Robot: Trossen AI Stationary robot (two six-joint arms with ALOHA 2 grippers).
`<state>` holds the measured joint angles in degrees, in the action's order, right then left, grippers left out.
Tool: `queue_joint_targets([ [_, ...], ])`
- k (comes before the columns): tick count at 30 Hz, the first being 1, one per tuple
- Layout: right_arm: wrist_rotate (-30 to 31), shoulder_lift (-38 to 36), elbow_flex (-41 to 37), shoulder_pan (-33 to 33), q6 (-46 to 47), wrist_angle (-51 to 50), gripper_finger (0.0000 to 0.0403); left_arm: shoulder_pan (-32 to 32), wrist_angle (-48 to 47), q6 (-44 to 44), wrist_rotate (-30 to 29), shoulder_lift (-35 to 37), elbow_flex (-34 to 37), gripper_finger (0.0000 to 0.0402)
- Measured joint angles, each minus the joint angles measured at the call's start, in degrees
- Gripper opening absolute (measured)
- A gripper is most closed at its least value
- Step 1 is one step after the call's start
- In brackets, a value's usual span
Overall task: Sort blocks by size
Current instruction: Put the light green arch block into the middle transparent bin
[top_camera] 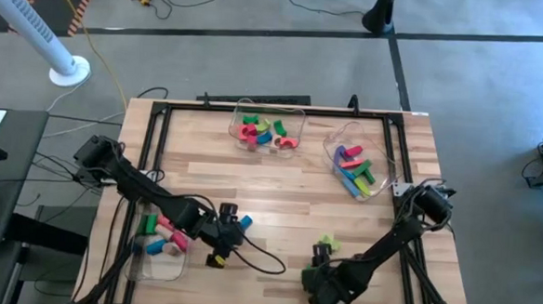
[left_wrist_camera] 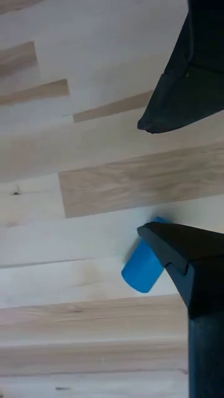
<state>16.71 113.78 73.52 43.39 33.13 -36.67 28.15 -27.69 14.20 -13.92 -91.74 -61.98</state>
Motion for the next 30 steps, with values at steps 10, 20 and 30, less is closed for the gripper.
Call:
queue_joint_targets([
  [10,-1.22,0.02,0.02,-1.26,-1.09,-0.41,0.0223,-0.42,0.69,-1.14,-0.06,0.0,0.0,0.0237],
  [20,-0.3,-1.47,-0.07,-1.22,2.53,-3.59,0.0185,-0.41,3.96,-2.48,-0.1,0.02,0.03,0.0237],
  [30,0.15,-1.99,-0.03,0.52,9.85,-9.77,0.0182,-0.97,22.69,-8.23,2.51,-1.21,1.13,0.0237],
])
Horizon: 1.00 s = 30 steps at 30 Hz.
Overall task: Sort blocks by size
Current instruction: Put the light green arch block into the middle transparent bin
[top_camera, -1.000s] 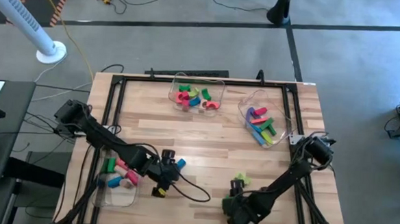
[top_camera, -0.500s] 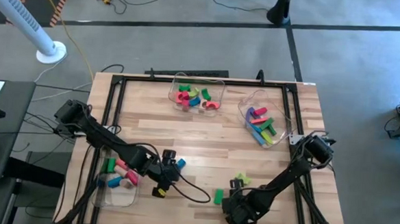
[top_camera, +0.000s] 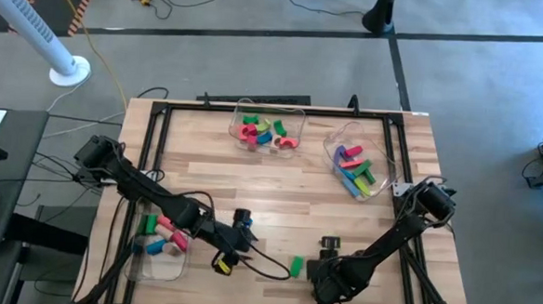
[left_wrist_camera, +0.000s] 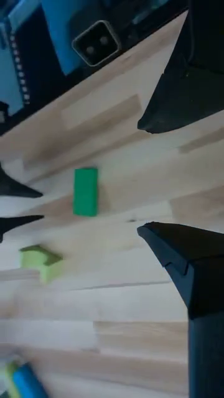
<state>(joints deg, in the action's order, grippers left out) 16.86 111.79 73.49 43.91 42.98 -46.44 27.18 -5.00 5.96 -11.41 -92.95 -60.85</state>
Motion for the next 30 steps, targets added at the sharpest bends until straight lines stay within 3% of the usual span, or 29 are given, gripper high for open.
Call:
queue_joint_targets([
  [4,0.81,-1.03,0.37,1.49,3.81,-1.27,0.0182,-1.55,7.76,-0.15,1.09,-1.86,-0.08,0.0237],
  [7,2.83,-2.4,0.37,2.87,7.55,-3.22,0.0182,-3.19,13.11,1.82,5.46,-5.4,-0.05,0.0237],
  [11,6.46,-4.5,0.46,5.21,15.83,-10.33,0.0182,-4.96,16.15,6.16,7.21,-10.79,-1.18,0.0237],
  [15,8.72,-5.36,0.44,7.47,22.3,-14.59,0.0182,-6.61,16.35,9.67,7.19,-16.21,-4.54,0.0237],
  [22,8.88,-4.09,0.24,6.3,21.97,-12.87,0.0182,-7.32,15.53,9.6,7.22,-23.95,-10.97,0.0237],
  [27,10.49,-3.74,0.2,6.1,27.27,-20.96,0.0188,-8.14,14.2,9.3,7.16,-25.47,-12.75,0.0237],
  [30,12.46,-3.74,0.2,6.98,31.45,-24.95,0.0211,-8.22,12.97,9.27,7.2,-25.39,-12.75,0.0237],
])
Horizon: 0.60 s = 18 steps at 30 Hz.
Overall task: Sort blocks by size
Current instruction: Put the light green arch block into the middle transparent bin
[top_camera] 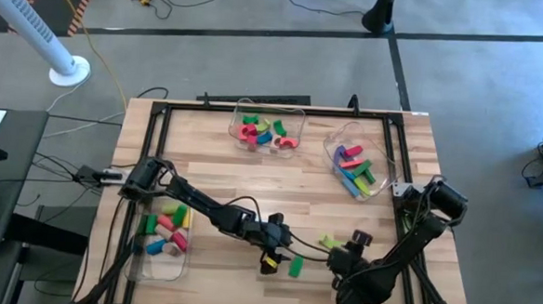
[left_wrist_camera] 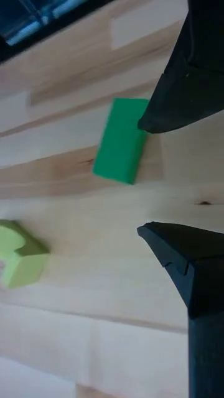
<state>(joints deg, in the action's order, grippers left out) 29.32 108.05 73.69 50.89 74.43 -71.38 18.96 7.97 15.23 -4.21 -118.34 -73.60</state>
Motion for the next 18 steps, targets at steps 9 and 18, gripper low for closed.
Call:
queue_joint_targets([
  [9,0.0,-0.07,-8.72,-0.96,2.51,13.74,0.027,0.0,-1.27,-1.95,-0.02,0.02,0.02,0.0237],
  [18,3.24,-0.13,-13.28,0.12,7.6,15.55,0.0271,-0.02,-2.53,-3.02,0.0,0.02,0.02,0.0237],
])
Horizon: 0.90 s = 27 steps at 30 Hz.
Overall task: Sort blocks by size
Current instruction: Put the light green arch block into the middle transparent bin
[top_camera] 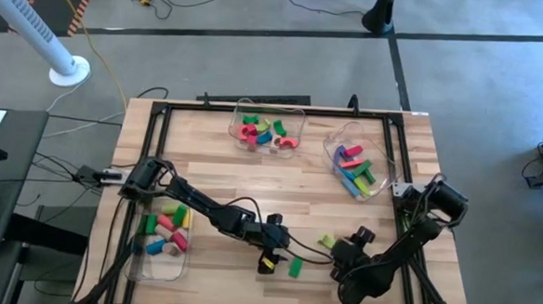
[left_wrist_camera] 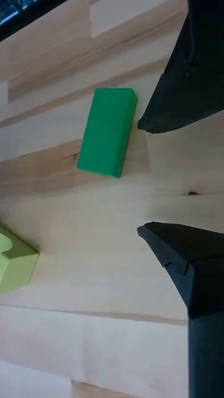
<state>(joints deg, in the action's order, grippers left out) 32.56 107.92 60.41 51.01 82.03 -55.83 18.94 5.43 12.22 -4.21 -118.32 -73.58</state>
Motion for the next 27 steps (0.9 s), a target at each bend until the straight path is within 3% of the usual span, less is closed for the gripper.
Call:
queue_joint_targets([
  [7,1.8,-0.33,-3.5,-0.5,-5.67,10.14,0.027,-0.74,0.17,-1.26,0.02,0.0,0.0,0.0237],
  [27,4.24,-0.13,-4.07,-0.64,2.68,13.99,0.027,-1.16,0.06,-1.02,0.85,0.0,0.02,0.0237],
])
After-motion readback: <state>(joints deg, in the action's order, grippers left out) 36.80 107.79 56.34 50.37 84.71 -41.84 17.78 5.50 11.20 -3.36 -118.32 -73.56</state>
